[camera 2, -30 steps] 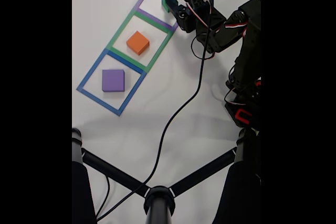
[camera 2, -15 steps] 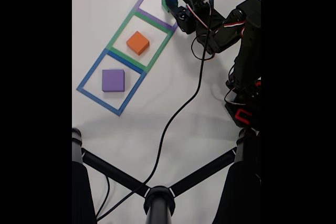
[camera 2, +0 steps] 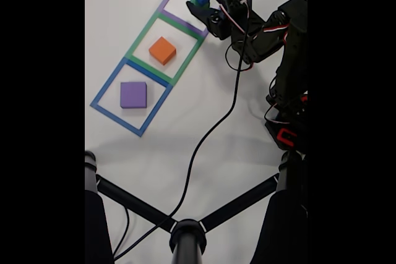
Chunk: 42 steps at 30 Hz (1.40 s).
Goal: Tower of hanoi
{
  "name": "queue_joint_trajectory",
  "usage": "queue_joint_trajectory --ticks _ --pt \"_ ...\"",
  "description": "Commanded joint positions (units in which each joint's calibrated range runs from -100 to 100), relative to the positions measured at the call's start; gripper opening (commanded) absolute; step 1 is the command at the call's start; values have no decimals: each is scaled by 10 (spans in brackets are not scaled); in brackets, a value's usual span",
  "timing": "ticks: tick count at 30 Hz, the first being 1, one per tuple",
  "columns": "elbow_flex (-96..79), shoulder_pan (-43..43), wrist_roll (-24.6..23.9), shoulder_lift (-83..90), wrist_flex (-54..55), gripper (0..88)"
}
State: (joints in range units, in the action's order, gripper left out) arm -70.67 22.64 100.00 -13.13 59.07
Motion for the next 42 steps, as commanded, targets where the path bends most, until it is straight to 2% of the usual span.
queue_joint_trajectory --ticks 1,8,10,14,18,21,26,30,33,37,41,42 --pt "-8 -7 0 102 -55 222" --pt "-2 -25 0 308 -294 201" --pt "19 -32 0 385 -418 177" --pt "118 -50 -4 504 -697 56" --pt "248 -73 -50 563 -941 1" --pt "356 -96 -75 586 -1109 0" --pt "519 -134 -140 588 -1299 0" --pt "626 -163 -189 594 -1420 0" --pt "661 -179 -222 597 -1460 16" --pt "656 -189 -221 605 -1473 46" --pt "623 -192 -213 619 -1446 139" --pt "605 -192 -193 625 -1435 156"
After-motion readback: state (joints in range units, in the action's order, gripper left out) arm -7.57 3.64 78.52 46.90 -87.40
